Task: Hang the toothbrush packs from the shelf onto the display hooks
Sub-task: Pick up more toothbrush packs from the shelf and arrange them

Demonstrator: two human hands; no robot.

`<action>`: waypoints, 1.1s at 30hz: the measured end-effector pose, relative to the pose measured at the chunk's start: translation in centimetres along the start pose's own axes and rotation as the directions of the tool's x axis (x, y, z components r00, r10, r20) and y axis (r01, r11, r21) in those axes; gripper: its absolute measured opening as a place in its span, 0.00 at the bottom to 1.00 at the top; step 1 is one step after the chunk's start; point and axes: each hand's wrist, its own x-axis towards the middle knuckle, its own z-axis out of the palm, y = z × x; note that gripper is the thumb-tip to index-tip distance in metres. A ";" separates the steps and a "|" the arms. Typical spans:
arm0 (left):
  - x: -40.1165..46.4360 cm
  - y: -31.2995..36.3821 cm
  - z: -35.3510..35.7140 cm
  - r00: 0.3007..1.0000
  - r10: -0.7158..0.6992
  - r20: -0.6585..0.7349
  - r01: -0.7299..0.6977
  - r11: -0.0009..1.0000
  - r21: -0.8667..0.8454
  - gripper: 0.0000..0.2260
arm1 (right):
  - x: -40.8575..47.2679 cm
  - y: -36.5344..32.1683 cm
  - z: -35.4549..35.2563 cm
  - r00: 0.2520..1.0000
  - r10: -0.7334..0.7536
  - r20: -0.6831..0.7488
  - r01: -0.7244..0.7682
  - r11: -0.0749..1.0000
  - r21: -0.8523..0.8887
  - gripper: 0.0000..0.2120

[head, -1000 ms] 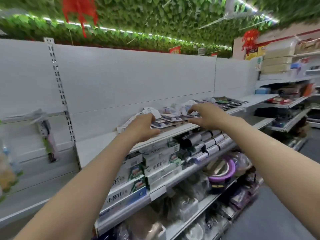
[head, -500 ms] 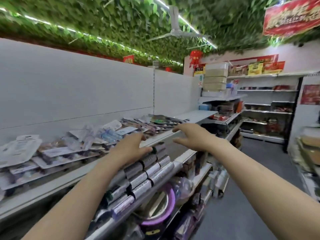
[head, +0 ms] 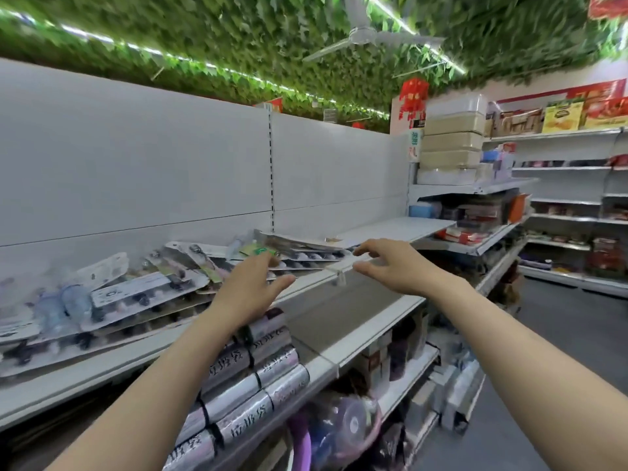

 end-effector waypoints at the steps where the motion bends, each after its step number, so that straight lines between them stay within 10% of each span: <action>1: 1.7 0.5 1.4 1.000 -0.013 -0.022 0.013 1.000 -0.009 0.21 | 1.4 2.0 0.2 1.000 -0.015 0.007 0.014 1.000 0.018 0.18; 9: 14.2 4.5 9.8 0.967 -0.175 -0.184 0.171 0.984 -0.040 0.22 | 12.8 14.8 1.4 0.998 -0.047 -0.043 0.056 0.969 0.240 0.17; 23: 22.8 1.4 15.7 0.829 -0.197 -0.524 0.272 0.960 0.069 0.21 | 30.4 16.7 13.5 0.885 -0.447 0.131 0.398 0.873 0.283 0.23; 27: 26.2 2.5 16.3 0.703 -0.158 -0.693 0.249 0.968 0.032 0.21 | 33.5 18.2 14.3 0.753 -0.617 -0.227 0.657 0.719 0.226 0.17; 30: 29.5 4.2 17.9 0.563 -0.105 -0.819 0.234 0.972 0.037 0.25 | 37.0 20.3 13.7 0.662 -0.436 -0.610 0.681 0.691 0.244 0.15; 33: 32.2 5.1 19.7 0.489 -0.226 -0.843 0.312 0.947 -0.073 0.36 | 39.6 23.3 11.9 0.856 -0.077 -0.510 0.440 0.625 0.644 0.16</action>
